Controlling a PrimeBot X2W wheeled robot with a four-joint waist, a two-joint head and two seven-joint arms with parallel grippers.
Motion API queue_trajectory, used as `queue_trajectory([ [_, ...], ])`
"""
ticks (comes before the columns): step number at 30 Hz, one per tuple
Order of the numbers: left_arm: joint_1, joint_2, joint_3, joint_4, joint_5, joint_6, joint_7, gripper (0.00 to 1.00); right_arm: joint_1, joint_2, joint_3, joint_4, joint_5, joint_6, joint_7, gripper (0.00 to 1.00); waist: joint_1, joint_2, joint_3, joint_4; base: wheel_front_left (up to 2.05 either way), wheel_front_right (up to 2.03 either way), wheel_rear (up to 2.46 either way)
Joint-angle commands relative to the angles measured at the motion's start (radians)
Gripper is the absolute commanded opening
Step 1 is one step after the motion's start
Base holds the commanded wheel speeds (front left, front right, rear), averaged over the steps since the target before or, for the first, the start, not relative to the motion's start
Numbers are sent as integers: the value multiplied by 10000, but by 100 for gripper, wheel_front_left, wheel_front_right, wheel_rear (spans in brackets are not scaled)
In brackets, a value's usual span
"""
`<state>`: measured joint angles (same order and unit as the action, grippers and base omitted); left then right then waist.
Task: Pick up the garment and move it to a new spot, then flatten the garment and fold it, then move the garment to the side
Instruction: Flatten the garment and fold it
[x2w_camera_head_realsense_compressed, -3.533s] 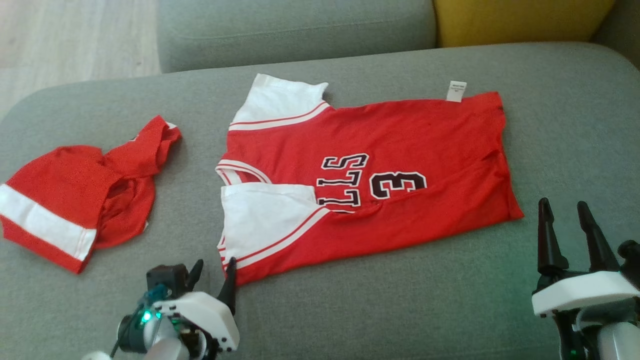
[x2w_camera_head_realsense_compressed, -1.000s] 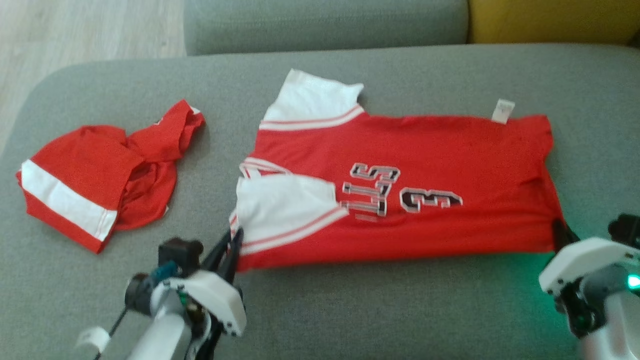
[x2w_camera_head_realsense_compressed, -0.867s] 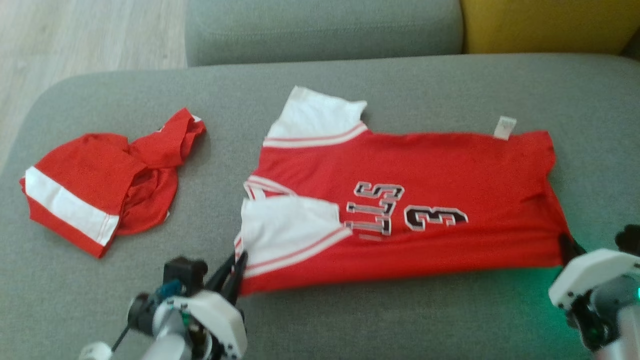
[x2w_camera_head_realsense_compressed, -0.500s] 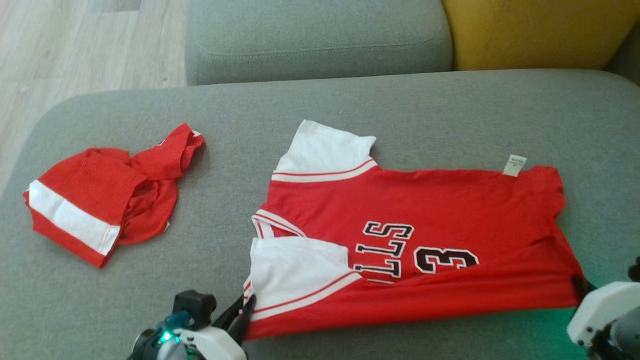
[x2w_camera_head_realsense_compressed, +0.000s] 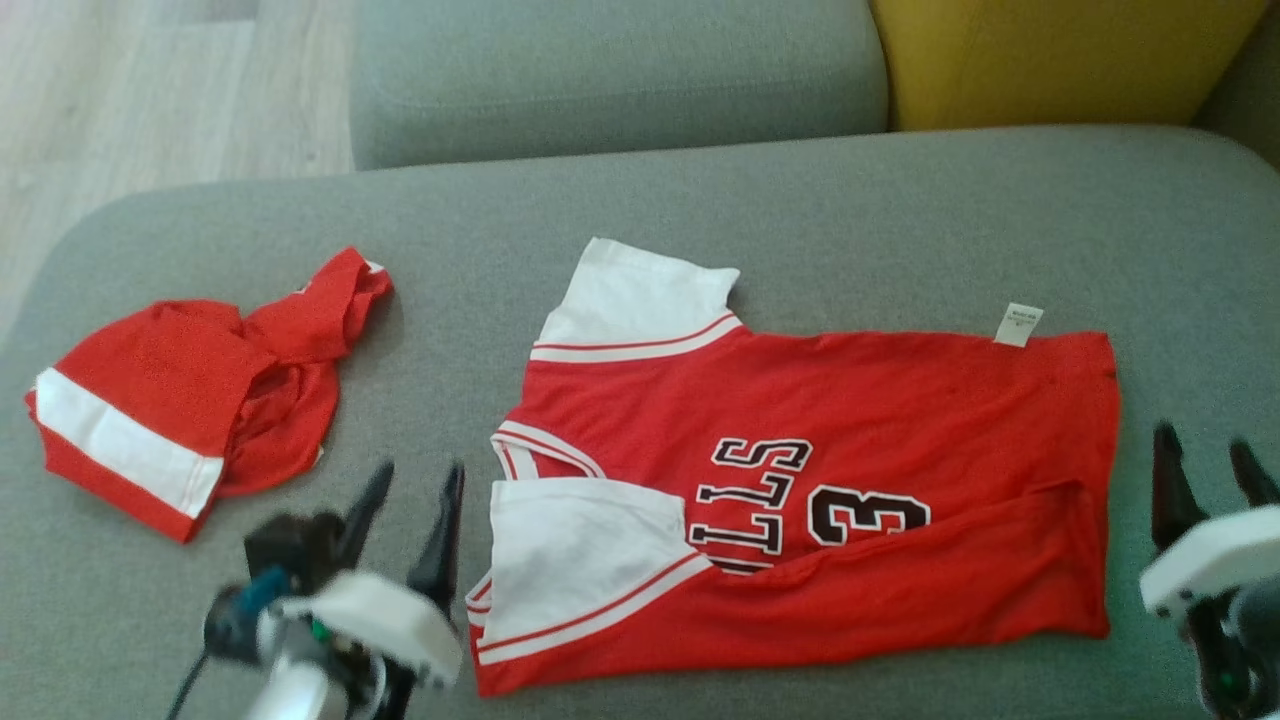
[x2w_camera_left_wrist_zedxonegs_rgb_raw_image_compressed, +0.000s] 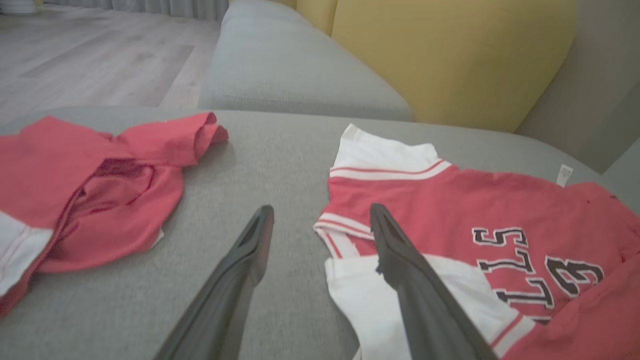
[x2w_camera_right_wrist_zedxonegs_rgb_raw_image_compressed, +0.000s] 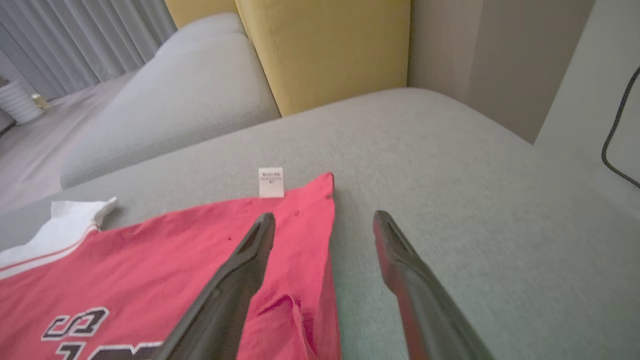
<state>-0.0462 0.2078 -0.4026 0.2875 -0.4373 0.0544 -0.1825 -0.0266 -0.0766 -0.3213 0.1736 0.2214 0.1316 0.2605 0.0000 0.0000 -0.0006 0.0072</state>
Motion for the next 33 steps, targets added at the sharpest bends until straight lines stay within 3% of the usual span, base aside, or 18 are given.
queue_trajectory([
  [1,-843,10,491,-408,-27,42,-243,100,-679,-118,362,-491,96,-9,-276,100,0,0,136,-61,0,0,0],
  [6,-1806,-75,622,-338,39,-87,-487,100,-1155,-25,925,-772,138,-9,-915,100,0,0,679,-276,0,0,0],
  [11,-3486,80,364,227,273,-585,-101,100,-1883,5,1560,-810,2,-9,-1073,100,0,0,1484,-587,0,0,0],
  [15,-5602,364,-60,1290,360,-1392,950,100,-2759,-69,2245,-650,-199,-9,-1043,100,0,0,2356,-1012,0,0,0],
  [19,-7250,731,-580,2317,-30,-1789,2117,100,-3500,-102,2813,-479,-315,-9,-1051,100,0,0,2978,-1409,0,0,0],
  [23,-8225,1102,-1481,2844,-691,-1840,3058,100,-4010,-98,3163,-316,-324,-9,-1091,100,0,0,3342,-1728,0,0,0],
  [27,-9160,1899,-2789,3150,-1949,-1846,4038,100,-4548,-49,3476,-145,-261,-9,-1179,100,0,0,3726,-2081,0,0,0],
  [33,-10151,2703,-4000,3835,-2901,-1848,4167,100,-4987,19,3767,52,-195,-9,-1369,100,0,0,4118,-2474,0,0,0],
])
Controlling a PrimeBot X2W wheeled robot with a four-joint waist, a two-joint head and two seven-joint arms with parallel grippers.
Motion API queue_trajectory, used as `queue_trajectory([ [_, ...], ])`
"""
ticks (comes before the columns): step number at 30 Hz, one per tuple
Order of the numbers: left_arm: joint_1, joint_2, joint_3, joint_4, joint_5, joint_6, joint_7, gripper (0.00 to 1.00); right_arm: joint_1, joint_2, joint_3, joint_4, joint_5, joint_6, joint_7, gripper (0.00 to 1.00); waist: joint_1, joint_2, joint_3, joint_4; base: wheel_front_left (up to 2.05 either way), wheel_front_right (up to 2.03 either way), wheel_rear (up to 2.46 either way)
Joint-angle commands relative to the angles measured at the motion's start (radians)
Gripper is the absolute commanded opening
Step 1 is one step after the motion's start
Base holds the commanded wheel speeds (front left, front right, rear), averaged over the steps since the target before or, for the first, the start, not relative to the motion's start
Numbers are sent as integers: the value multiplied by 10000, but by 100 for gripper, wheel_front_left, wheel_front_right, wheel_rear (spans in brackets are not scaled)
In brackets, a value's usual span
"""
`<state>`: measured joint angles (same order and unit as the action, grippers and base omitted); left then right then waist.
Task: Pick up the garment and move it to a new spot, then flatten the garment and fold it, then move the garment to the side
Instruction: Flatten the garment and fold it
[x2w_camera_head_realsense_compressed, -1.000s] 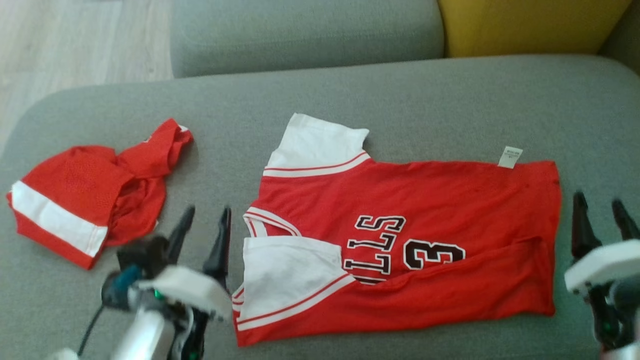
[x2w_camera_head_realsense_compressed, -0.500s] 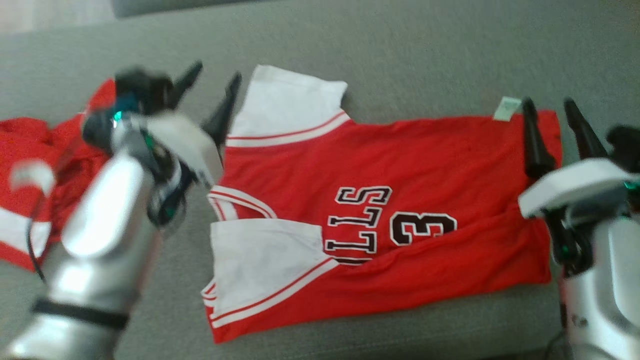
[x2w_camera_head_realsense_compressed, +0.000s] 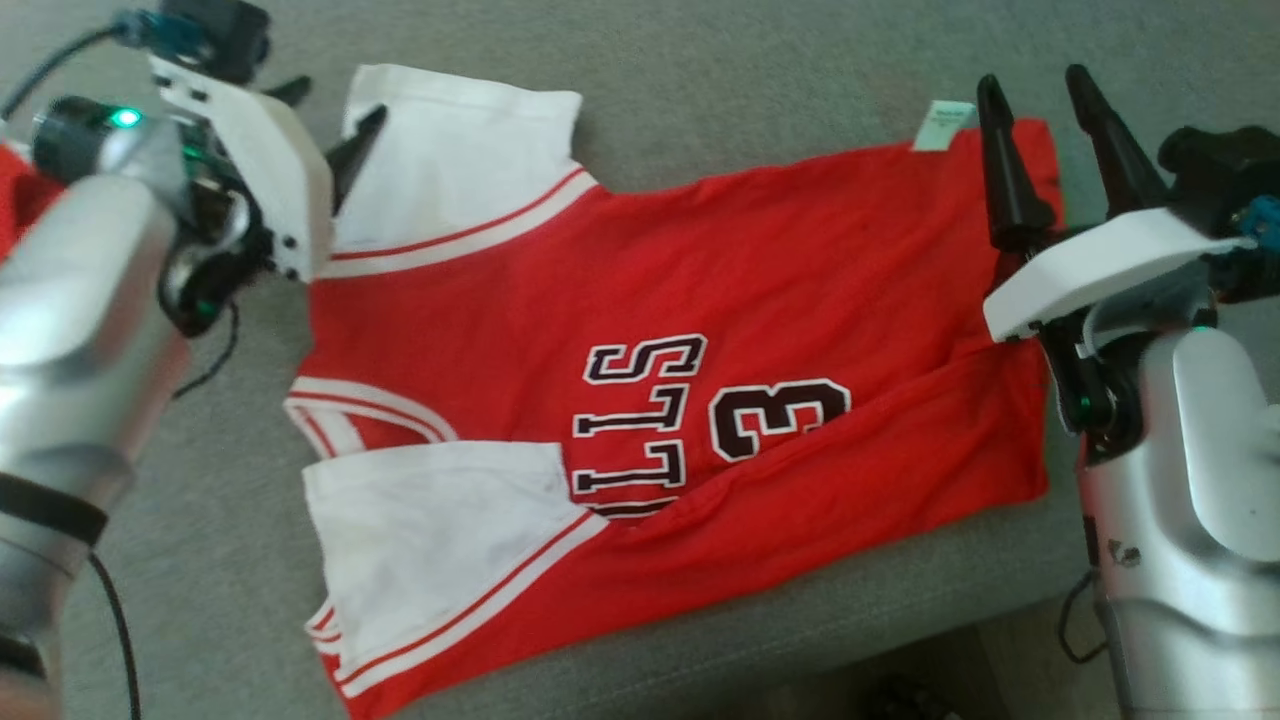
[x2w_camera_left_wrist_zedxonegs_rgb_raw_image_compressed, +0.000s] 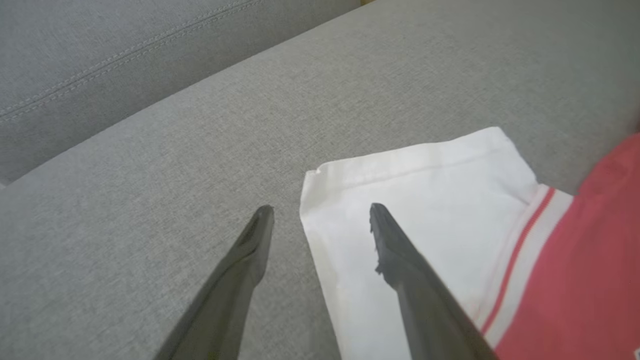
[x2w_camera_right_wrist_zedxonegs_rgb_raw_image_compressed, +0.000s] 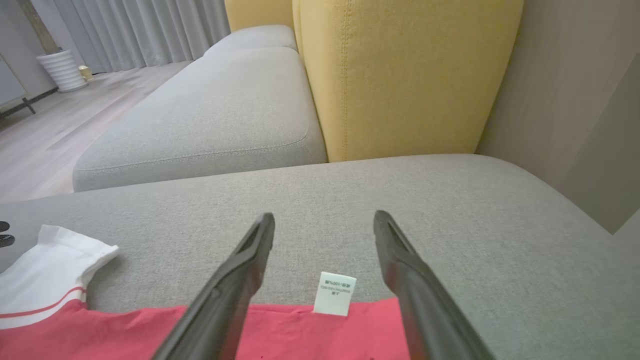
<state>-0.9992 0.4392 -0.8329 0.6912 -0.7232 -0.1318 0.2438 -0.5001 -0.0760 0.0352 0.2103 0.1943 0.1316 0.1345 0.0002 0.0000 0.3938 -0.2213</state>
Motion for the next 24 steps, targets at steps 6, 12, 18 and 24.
queue_trajectory([
  [6,-1199,593,-642,310,-666,13,-299,100,-355,61,290,-129,108,-9,-233,100,-2,0,371,-444,0,0,0],
  [12,-1645,697,-1454,781,-1049,13,-497,100,-463,93,296,-67,124,-9,-313,100,-2,0,552,-591,0,0,0],
  [18,-2109,585,-1734,1835,-986,12,-1096,100,-517,122,283,-48,100,-9,-317,100,-2,0,672,-681,0,0,0],
  [24,-2205,232,-2118,2420,-1187,12,-1182,100,-555,145,322,-28,99,-9,-308,100,-2,0,756,-728,0,0,0],
])
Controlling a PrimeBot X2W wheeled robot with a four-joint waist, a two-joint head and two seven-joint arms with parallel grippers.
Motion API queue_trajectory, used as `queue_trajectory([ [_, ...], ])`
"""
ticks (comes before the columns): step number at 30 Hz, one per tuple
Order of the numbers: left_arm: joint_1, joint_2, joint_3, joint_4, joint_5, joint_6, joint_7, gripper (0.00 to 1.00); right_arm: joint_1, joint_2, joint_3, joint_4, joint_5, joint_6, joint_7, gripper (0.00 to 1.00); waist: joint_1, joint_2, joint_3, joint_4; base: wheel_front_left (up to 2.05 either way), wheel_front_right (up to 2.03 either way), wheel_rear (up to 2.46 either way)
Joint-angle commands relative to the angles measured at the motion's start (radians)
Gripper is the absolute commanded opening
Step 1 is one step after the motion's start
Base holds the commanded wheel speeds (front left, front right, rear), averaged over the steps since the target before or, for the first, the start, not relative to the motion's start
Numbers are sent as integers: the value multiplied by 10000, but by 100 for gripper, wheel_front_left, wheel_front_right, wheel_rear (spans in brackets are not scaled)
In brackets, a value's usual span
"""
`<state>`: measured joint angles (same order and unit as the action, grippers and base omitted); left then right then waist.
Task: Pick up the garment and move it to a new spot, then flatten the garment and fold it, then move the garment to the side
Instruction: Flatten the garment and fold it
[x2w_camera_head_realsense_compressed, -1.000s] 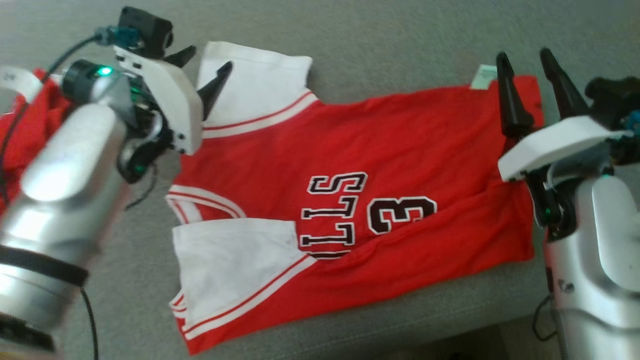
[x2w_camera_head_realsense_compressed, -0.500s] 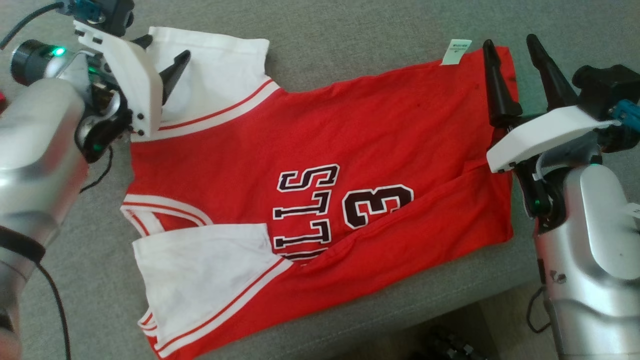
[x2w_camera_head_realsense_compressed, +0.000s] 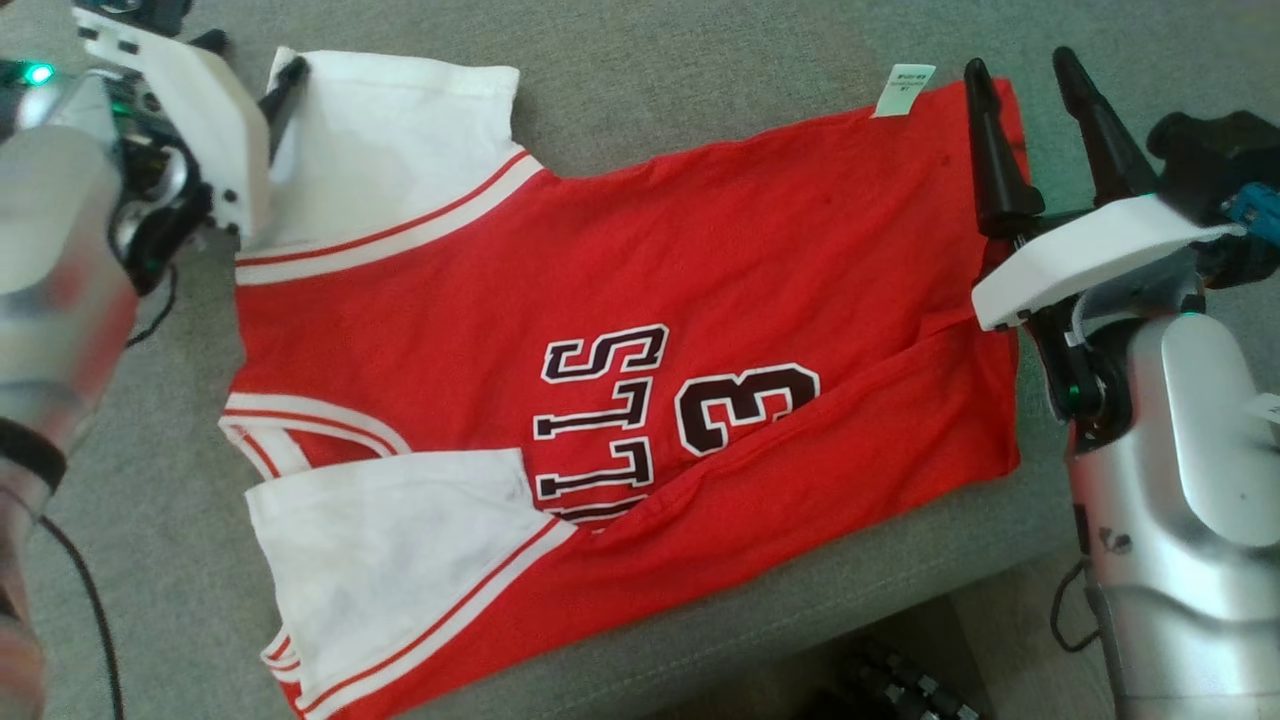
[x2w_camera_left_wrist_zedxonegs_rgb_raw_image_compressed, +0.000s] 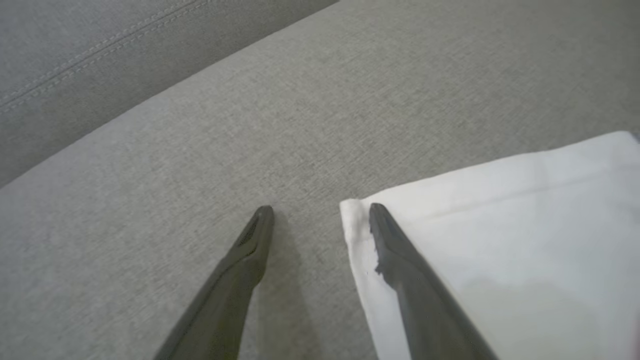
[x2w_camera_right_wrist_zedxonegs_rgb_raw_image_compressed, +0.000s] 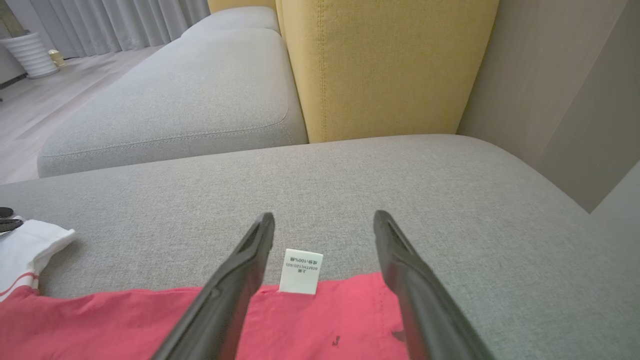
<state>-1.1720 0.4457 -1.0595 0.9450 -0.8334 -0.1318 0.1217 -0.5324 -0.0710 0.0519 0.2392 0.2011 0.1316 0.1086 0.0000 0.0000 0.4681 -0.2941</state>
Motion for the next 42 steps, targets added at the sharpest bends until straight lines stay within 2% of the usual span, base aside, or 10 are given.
queue_trajectory([
  [1,-469,139,63,-148,-205,12,100,100,-240,98,158,-318,29,-9,-42,100,0,0,27,-2,0,0,0],
  [3,-447,126,-128,-283,-477,12,245,3,-265,102,152,-310,21,-9,-30,100,0,0,36,5,0,0,0],
  [4,-458,151,-217,-347,-597,12,291,0,-277,103,140,-301,15,-9,-27,100,0,0,35,12,0,0,0],
  [12,-573,210,-457,-570,-1366,12,-135,0,-231,36,-136,-51,7,-9,14,100,0,0,-172,279,0,0,0],
  [18,-662,187,-699,-1056,-1666,12,-1057,0,-224,-169,-691,380,43,-9,181,100,0,0,-438,780,0,0,0],
  [24,-447,304,-953,-1868,-1859,12,-1976,0,-316,-569,-1228,1042,-22,-9,787,100,0,0,-757,1478,0,0,0],
  [29,-169,644,-1086,-2631,-1947,12,-2415,0,-599,-819,-1616,1524,18,-9,1701,100,0,0,-804,1925,0,0,0],
  [34,24,916,-1068,-3265,-1987,74,-2579,0,-813,-1304,-2018,2177,-112,-9,2314,100,0,0,-749,2260,0,0,0],
  [42,65,1257,-1082,-4132,-1914,387,-2502,0,-1177,-1787,-2097,3101,-191,-9,2608,100,0,0,-524,2449,0,0,0],
])
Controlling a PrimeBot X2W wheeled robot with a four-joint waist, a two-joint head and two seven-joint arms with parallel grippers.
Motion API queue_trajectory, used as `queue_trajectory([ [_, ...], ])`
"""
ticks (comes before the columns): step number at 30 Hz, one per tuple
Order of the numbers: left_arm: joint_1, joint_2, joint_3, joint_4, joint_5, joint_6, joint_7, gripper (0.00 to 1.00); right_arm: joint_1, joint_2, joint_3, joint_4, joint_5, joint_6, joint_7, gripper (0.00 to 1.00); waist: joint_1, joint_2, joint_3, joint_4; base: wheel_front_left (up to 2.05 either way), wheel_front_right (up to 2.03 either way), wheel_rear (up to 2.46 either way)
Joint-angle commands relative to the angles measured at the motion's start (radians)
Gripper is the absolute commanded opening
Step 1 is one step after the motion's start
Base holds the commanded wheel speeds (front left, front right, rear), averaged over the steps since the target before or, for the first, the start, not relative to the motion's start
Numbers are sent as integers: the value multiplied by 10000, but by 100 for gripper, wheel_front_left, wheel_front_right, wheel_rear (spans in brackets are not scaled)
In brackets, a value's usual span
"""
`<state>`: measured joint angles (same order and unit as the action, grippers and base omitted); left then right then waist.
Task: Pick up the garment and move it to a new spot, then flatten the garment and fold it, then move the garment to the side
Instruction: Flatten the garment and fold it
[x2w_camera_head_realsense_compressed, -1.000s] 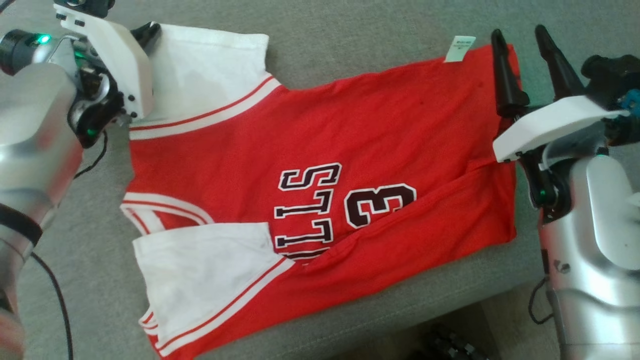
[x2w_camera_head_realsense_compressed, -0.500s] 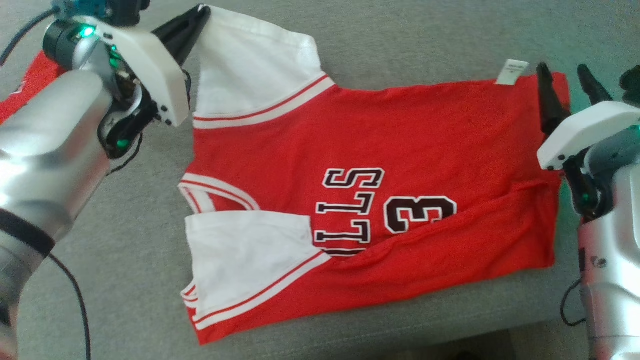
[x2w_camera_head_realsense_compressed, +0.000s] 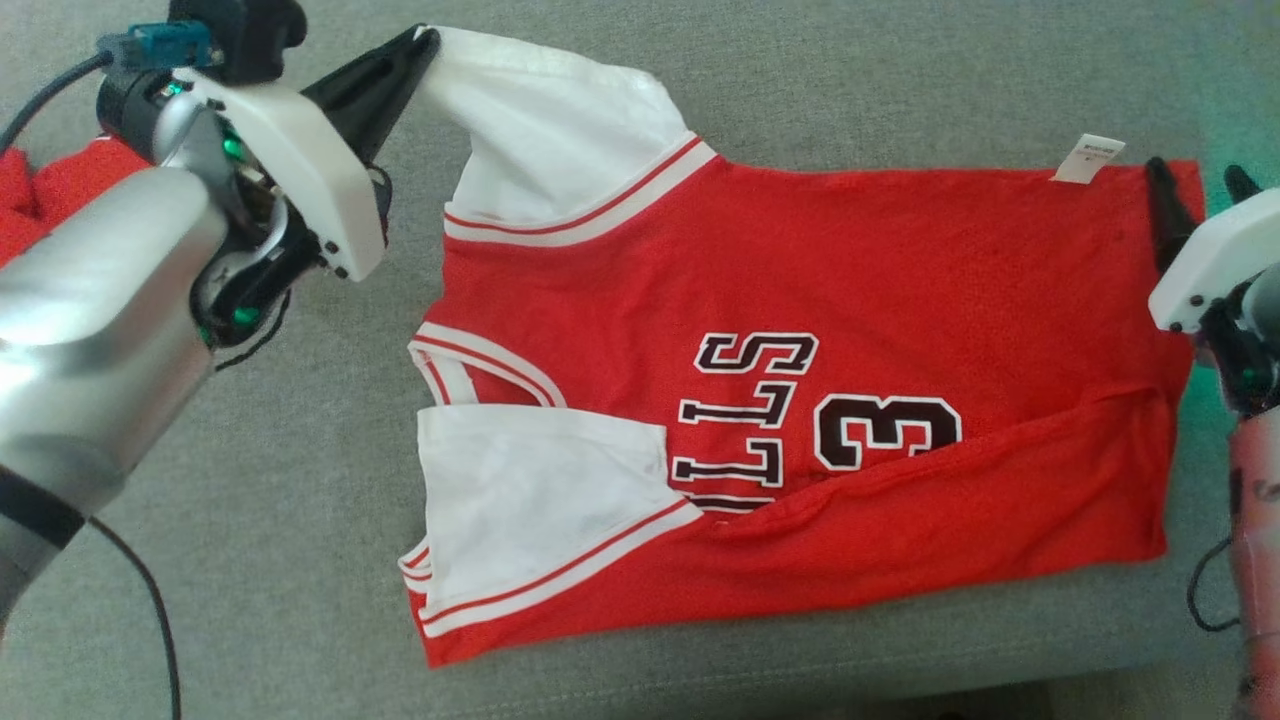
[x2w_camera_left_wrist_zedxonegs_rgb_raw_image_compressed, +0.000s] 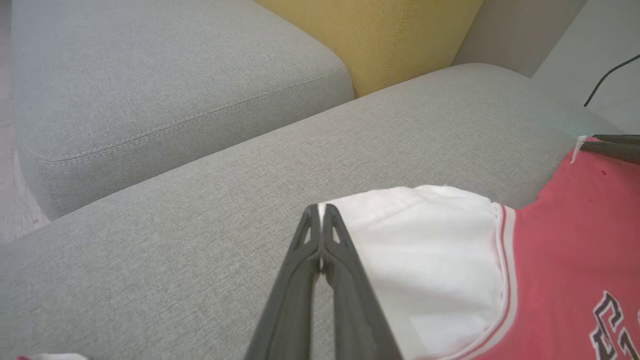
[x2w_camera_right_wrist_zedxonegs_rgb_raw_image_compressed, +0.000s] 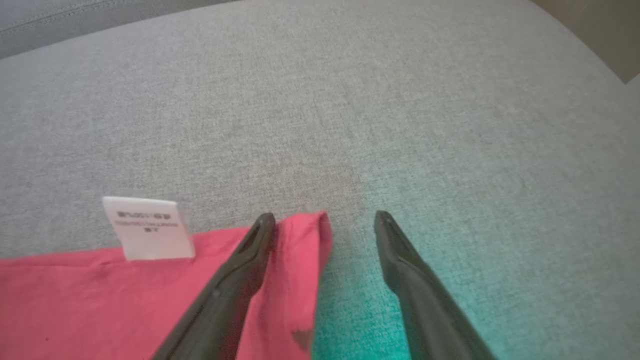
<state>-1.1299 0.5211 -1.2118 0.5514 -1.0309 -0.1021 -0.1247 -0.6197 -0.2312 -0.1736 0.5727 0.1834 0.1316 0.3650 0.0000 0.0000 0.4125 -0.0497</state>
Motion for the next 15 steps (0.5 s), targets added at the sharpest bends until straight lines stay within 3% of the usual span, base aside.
queue_trajectory([
  [1,-356,545,451,-266,58,129,-28,0,-341,-211,189,-138,-6,-9,70,100,0,0,53,1,0,0,0],
  [5,-368,675,479,-497,44,256,23,0,-468,-265,416,166,139,-9,152,100,0,0,137,-11,0,0,0],
  [6,-368,702,483,-537,41,280,34,0,-495,-281,495,238,222,-9,196,86,0,0,154,-11,0,0,0],
  [7,-358,764,497,-570,35,353,44,0,-530,-319,704,329,405,-9,255,0,0,0,176,-15,0,0,0],
  [15,-364,927,663,-361,21,659,-165,0,-803,-596,890,209,607,-9,-232,0,0,0,222,4,0,0,0],
])
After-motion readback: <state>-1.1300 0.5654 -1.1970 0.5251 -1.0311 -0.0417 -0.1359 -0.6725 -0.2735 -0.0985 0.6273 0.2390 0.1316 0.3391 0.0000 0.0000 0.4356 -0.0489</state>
